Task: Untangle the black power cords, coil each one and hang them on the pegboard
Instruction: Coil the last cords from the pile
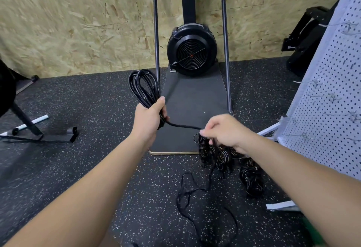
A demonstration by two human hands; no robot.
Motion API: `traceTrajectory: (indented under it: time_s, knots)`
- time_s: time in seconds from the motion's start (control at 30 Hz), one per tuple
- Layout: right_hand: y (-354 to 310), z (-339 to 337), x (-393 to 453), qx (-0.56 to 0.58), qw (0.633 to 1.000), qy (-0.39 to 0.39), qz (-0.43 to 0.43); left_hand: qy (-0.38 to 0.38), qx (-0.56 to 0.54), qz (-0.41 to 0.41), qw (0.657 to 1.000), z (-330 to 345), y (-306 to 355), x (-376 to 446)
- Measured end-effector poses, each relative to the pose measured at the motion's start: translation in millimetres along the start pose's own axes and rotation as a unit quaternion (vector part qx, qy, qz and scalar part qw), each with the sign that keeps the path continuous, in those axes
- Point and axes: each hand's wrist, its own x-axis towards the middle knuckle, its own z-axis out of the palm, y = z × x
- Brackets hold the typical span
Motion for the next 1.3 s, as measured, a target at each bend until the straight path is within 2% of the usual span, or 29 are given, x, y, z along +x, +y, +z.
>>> traceTrajectory:
  time_s: [0.1,0.2,0.27,0.33,0.4,0.47,0.53,0.6,0.7,0.73,0.87,0.97,1.13,1.3]
  knots:
    - [-18,-6,-4,-0.156,0.978,0.102,-0.098,0.020,0.013,-0.012,1.000,1,1,-1]
    - [-39,-12,-14,-0.208,0.953,0.129,-0.177,0.040,-0.017,-0.023,0.999,2,7,1]
    - [-53,-23,-24,-0.233,0.949,0.065,-0.201,0.044,-0.029,-0.025,0.998,-1,11,3]
    - [-62,-30,-34,-0.227,0.952,-0.069,-0.194,0.030,0.001,-0.016,0.999,-3,8,4]
    - [-66,-30,-41,-0.160,0.958,-0.162,-0.175,-0.010,0.052,-0.007,0.999,0,6,-2]
    - [-69,-28,-45,-0.077,0.968,-0.172,-0.166,-0.070,0.088,-0.030,0.993,9,5,-13]
    - [-70,-30,-46,-0.007,0.977,-0.138,-0.163,-0.142,0.099,-0.083,0.981,20,6,-27]
    - [-69,-32,-43,0.005,0.983,-0.081,-0.163,-0.220,0.068,-0.125,0.965,29,5,-40]
    - [-62,-25,-35,-0.025,0.987,-0.026,-0.156,-0.319,0.081,-0.095,0.939,40,1,-53]
    - [-60,-22,-33,-0.031,0.987,-0.016,-0.155,-0.331,0.097,-0.078,0.935,42,-1,-54]
    - [-57,-19,-35,-0.039,0.984,-0.004,-0.174,-0.293,0.131,-0.037,0.946,39,-3,-52]
    - [-47,-21,-33,-0.001,0.989,-0.036,-0.146,-0.252,0.098,-0.058,0.961,35,-3,-49]
    - [-21,-11,-23,0.054,0.990,-0.101,-0.082,-0.222,0.019,-0.036,0.974,33,-1,-44]
    - [-23,9,-22,0.115,0.991,-0.045,-0.049,-0.167,-0.064,-0.027,0.983,27,3,-32]
